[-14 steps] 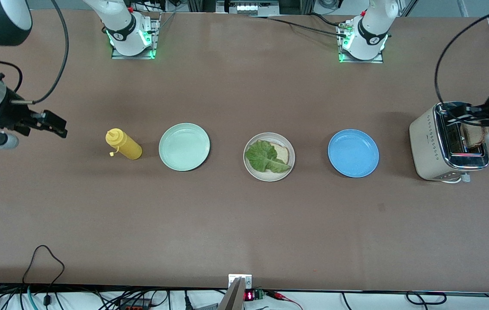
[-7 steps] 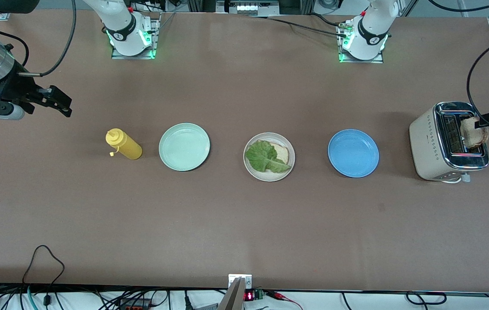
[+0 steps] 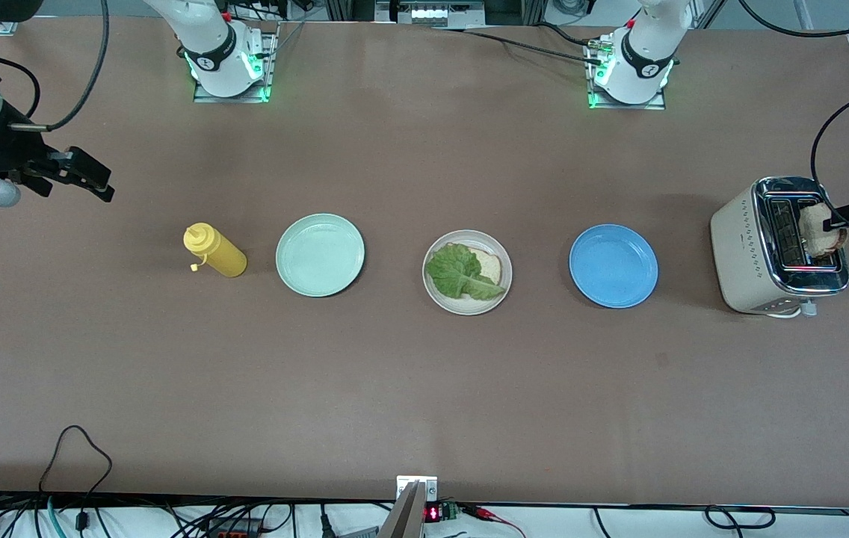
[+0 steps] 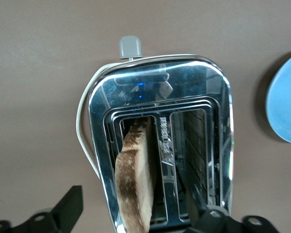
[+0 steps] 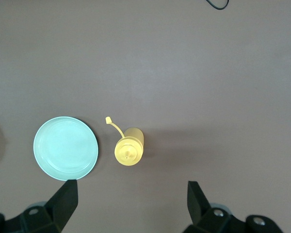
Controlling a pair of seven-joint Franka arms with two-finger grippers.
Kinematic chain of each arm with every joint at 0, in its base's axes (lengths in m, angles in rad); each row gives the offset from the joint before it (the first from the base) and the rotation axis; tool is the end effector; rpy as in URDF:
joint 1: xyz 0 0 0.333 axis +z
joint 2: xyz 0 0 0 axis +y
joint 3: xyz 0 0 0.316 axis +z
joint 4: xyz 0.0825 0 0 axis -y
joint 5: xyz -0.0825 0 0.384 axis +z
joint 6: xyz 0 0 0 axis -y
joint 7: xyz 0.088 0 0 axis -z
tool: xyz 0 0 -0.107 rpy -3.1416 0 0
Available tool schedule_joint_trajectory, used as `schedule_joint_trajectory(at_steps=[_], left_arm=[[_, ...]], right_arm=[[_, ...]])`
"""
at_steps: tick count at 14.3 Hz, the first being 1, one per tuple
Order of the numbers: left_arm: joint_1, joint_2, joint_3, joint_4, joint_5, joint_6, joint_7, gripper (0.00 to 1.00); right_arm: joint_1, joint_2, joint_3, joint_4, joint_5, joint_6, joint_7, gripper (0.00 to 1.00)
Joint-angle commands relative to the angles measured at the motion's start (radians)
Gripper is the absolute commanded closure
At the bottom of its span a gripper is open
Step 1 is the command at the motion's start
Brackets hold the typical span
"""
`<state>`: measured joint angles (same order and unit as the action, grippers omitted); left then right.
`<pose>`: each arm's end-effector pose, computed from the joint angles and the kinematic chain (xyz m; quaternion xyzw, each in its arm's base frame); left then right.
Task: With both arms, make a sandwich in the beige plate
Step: 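Grasp the bread slice in the toaster with the left gripper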
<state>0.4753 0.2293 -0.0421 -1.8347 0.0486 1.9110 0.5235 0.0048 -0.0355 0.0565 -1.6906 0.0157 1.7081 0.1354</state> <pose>0.5427 0.2562 0.3938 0.9954 -0.0546 -0.0757 0.0197 0.5532 0.0359 0.5994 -0.9989 0.0379 -0.0257 0.0094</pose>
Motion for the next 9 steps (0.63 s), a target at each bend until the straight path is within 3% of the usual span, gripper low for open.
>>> schedule_joint_trajectory(at_steps=[1, 4, 6, 9], left_arm=[[0.026, -0.027, -0.012, -0.075, 0.02, 0.055, 0.02, 0.25], [0.026, -0.025, -0.012, -0.078, 0.02, 0.042, 0.039, 0.75], [0.032, -0.022, -0.012, -0.078, 0.019, -0.002, 0.039, 0.92], [0.037, -0.028, -0.013, -0.067, 0.019, -0.049, 0.038, 0.99]], right_arm=[[0.018, -0.064, -0.018, -0.035, 0.018, -0.019, -0.025, 0.0], [0.02, -0.101, -0.024, -0.064, 0.018, -0.024, -0.028, 0.0], [0.021, -0.107, -0.024, -0.073, 0.018, -0.018, -0.028, 0.0], [0.035, -0.101, -0.032, -0.064, 0.017, -0.024, -0.043, 0.0]])
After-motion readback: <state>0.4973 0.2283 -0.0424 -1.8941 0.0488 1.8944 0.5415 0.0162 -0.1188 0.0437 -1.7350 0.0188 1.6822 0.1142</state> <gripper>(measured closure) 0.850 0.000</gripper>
